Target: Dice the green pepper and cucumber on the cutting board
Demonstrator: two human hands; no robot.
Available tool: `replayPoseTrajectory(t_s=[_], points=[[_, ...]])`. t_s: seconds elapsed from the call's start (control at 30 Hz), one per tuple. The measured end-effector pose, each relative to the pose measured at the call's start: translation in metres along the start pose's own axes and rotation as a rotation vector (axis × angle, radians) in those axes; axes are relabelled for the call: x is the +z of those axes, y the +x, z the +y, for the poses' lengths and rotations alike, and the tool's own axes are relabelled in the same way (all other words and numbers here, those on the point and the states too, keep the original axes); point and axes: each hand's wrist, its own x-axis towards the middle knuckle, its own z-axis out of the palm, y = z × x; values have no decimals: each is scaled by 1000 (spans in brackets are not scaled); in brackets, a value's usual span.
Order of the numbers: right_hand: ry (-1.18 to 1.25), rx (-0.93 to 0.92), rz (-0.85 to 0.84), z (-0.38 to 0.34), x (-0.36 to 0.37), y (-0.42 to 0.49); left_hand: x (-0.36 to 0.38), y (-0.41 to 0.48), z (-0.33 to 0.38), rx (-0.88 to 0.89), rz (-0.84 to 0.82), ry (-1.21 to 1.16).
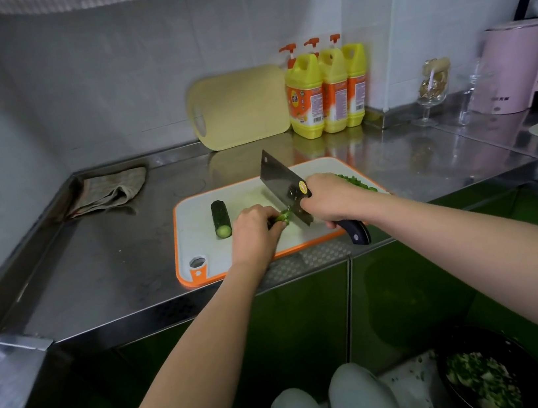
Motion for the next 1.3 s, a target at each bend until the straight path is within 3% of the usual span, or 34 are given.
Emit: replayPoseTrajectory(t_s=[0.27, 0.7, 0.97, 1.3], points=[[-172, 49, -85, -13, 7, -2, 1, 0, 0, -22, -10, -31], [91, 67, 20, -2, 14, 12, 2, 0, -2, -64, -37, -38], [-45, 55, -109, -13, 5, -10, 1, -1, -3, -76, -10, -24], [-48, 73, -118, -17, 9, 3, -1, -2, -2, -97, -16, -76]])
